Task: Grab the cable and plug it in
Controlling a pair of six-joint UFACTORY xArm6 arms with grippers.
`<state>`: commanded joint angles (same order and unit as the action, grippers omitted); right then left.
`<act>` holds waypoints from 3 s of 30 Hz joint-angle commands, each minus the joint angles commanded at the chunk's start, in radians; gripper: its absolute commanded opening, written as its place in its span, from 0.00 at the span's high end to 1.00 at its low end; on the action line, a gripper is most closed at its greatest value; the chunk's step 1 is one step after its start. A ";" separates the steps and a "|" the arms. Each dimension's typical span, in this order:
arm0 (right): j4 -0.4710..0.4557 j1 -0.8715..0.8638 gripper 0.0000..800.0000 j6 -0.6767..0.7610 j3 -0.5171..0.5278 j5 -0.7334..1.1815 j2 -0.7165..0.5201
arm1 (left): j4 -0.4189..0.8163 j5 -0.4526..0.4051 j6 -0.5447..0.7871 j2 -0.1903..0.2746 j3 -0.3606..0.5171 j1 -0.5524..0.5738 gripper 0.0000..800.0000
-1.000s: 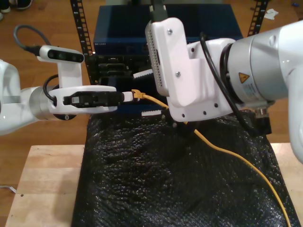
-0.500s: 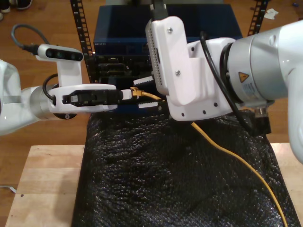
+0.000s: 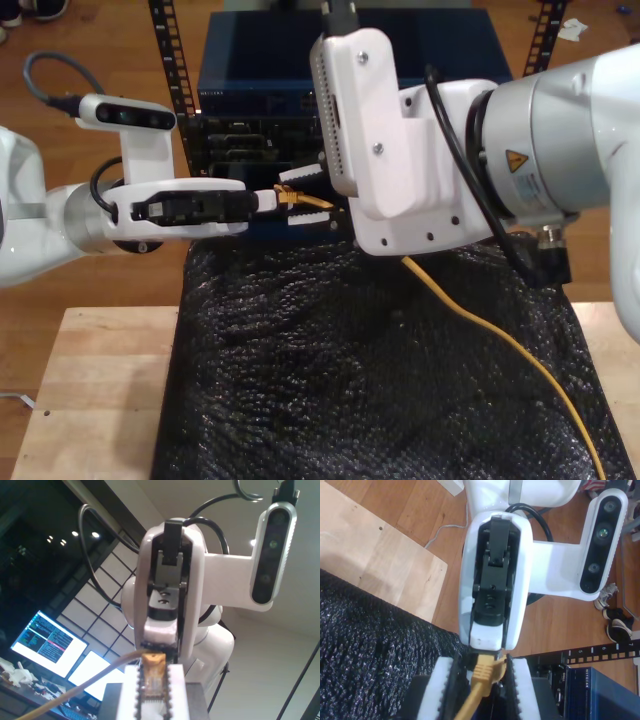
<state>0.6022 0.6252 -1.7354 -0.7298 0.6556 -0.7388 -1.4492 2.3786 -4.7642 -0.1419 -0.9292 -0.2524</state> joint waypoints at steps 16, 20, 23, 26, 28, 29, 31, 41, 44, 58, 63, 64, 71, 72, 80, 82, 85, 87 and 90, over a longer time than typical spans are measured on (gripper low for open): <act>0.005 0.000 0.93 0.002 0.009 -0.006 0.000 | 0.000 0.008 0.002 0.000 0.000 0.002 0.97; 0.005 0.000 0.99 0.003 0.015 -0.015 -0.002 | -0.002 0.017 0.000 0.000 0.000 0.002 0.79; 0.005 0.000 1.00 0.005 0.015 -0.015 -0.002 | -0.037 0.037 0.002 0.000 0.005 0.002 0.34; 0.005 0.000 1.00 0.005 0.015 -0.015 -0.002 | -0.064 0.038 0.002 -0.005 0.014 0.000 0.26; 0.005 0.000 1.00 0.005 0.015 -0.015 -0.002 | -0.068 0.034 0.006 -0.006 0.015 0.000 0.07; 0.006 0.000 1.00 0.006 0.015 -0.015 -0.002 | -0.068 0.032 0.006 -0.006 0.015 0.000 0.01; 0.006 0.000 1.00 0.017 0.015 -0.015 0.000 | -0.066 0.031 0.005 -0.006 0.014 0.000 0.00; 0.002 -0.012 1.00 0.095 -0.003 -0.011 0.032 | -0.060 -0.075 0.005 0.021 0.002 -0.011 0.00; 0.000 -0.018 1.00 0.124 -0.011 0.002 0.041 | -0.060 -0.106 0.006 0.035 0.002 -0.017 0.00; -0.003 -0.313 1.00 0.172 -0.003 0.315 0.044 | -0.018 -0.256 0.009 0.120 0.000 -0.043 0.00; -0.011 -0.425 1.00 0.215 -0.006 0.377 0.049 | 0.097 -0.382 0.012 0.166 -0.002 -0.046 0.00; -0.012 -0.439 1.00 0.218 -0.008 0.377 0.054 | 0.120 -0.408 0.015 0.178 -0.002 -0.046 0.00; -0.037 -0.517 1.00 0.229 -0.008 0.377 0.120 | 0.295 -0.554 0.023 0.227 -0.037 -0.089 0.00; -0.046 -0.528 1.00 0.233 -0.008 0.376 0.127 | 0.322 -0.577 0.028 0.236 -0.041 -0.094 0.00; -0.222 -0.534 1.00 0.370 -0.009 0.338 0.170 | 0.555 -0.707 0.061 0.325 -0.043 -0.094 0.00; -0.269 -0.532 1.00 0.400 -0.008 0.307 0.172 | 0.589 -0.709 0.061 0.334 -0.043 -0.095 0.00; -0.336 -0.529 1.00 0.437 0.003 0.270 0.181 | 0.641 -0.707 0.064 0.350 -0.048 -0.097 0.00; -0.365 -0.528 1.00 0.465 0.005 0.247 0.193 | 0.700 -0.709 0.069 0.359 -0.051 -0.097 0.00; -0.413 -0.523 1.00 0.482 0.009 0.215 0.209 | 0.789 -0.709 0.078 0.376 -0.068 -0.097 0.00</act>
<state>0.1895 0.1020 -1.2536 -0.7206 0.8704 -0.5301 -0.6605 1.6698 -4.6859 0.2340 -0.9968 -0.3491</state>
